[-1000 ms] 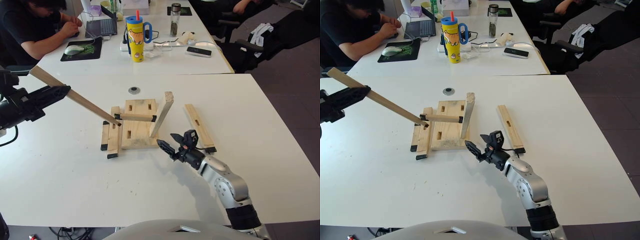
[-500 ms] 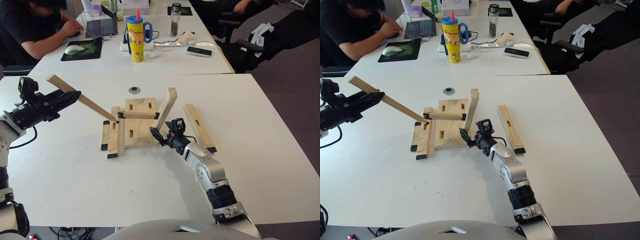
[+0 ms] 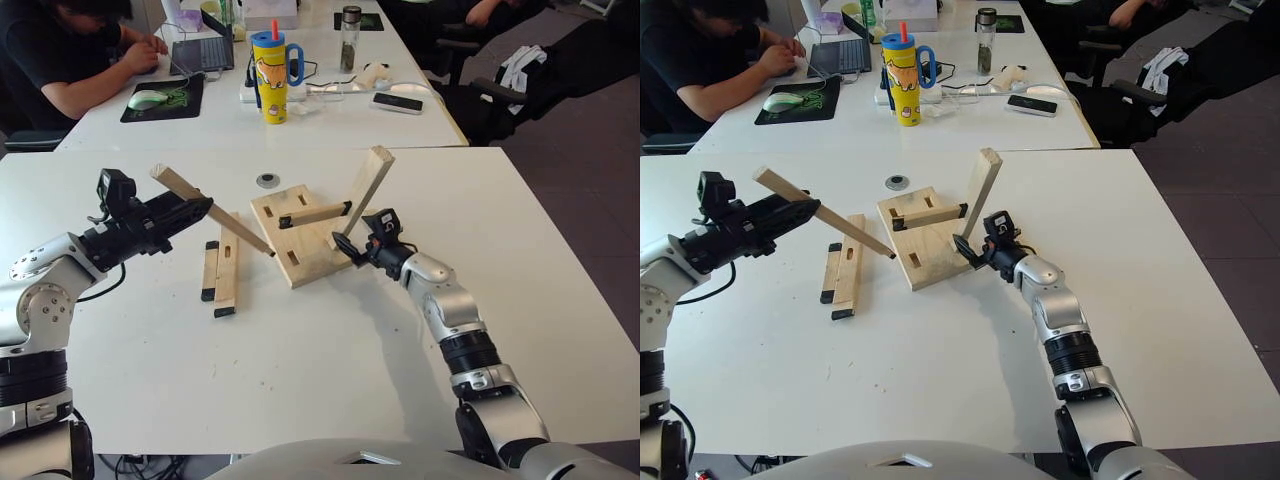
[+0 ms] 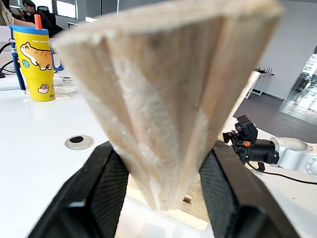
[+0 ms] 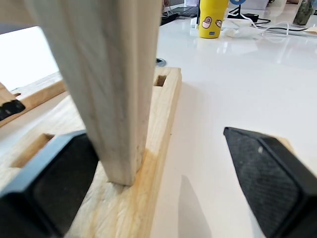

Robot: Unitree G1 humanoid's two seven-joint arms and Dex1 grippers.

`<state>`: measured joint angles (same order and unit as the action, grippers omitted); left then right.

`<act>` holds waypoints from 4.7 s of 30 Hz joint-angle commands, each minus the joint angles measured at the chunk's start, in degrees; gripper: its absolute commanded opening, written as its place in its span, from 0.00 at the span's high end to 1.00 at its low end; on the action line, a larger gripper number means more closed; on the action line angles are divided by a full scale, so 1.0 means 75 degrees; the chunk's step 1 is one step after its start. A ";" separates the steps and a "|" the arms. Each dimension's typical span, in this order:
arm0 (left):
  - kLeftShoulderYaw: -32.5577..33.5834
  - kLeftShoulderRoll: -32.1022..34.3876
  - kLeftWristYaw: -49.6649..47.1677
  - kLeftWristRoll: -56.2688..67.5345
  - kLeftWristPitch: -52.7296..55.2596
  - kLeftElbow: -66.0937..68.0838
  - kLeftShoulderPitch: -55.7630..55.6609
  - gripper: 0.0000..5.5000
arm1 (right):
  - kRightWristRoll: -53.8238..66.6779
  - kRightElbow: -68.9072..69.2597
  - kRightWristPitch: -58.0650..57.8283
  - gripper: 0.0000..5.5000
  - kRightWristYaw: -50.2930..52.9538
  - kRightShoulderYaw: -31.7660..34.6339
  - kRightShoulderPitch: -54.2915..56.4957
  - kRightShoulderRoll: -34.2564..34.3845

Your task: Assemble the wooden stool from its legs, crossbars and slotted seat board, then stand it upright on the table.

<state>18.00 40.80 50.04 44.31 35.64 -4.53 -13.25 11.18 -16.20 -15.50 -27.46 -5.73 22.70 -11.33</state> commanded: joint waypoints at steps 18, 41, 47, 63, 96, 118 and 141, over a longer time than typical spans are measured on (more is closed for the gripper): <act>-0.1227 -0.0527 -0.0115 -0.0916 -0.0496 -0.0413 -0.0214 0.63 | 0.0674 0.1280 -0.0621 0.66 0.0030 -0.0512 -0.1300 0.1255; -0.3440 -0.0009 0.1244 -0.2477 -0.0014 0.0244 -0.2415 0.63 | -0.0438 -0.1247 -0.0935 1.00 0.1036 -0.0603 -0.0860 0.1555; -0.3666 -0.0327 0.1006 -0.2876 -0.0244 0.0700 -0.2335 0.63 | -0.0419 -0.1232 -0.1105 1.00 0.0942 -0.0685 -0.0935 0.1557; -0.4925 -0.1073 0.1322 -0.3905 -0.1331 0.2615 -0.2155 0.63 | -0.0326 -0.0883 -0.0680 1.00 0.0460 -0.0964 -0.1241 0.1582; -0.4897 -0.1092 0.1753 -0.3838 -0.1385 0.2945 -0.2575 0.63 | -0.3473 0.2522 0.2281 1.00 0.3535 -0.0942 -0.0546 0.1390; -0.5342 -0.0605 0.4083 -0.4584 -0.2434 0.5024 -0.5029 0.63 | -0.2919 0.1103 0.2142 1.00 0.2009 -0.1382 -0.2214 0.0611; -0.0828 -0.2723 -0.2464 -0.2802 -0.0841 -0.0381 0.0382 0.38 | -0.3183 0.0220 0.1192 1.00 0.1281 -0.1775 -0.2032 -0.0150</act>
<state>11.08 27.21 40.60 23.49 29.69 -2.85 -12.70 -11.99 -10.83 -6.37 -16.09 -19.53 11.30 -8.40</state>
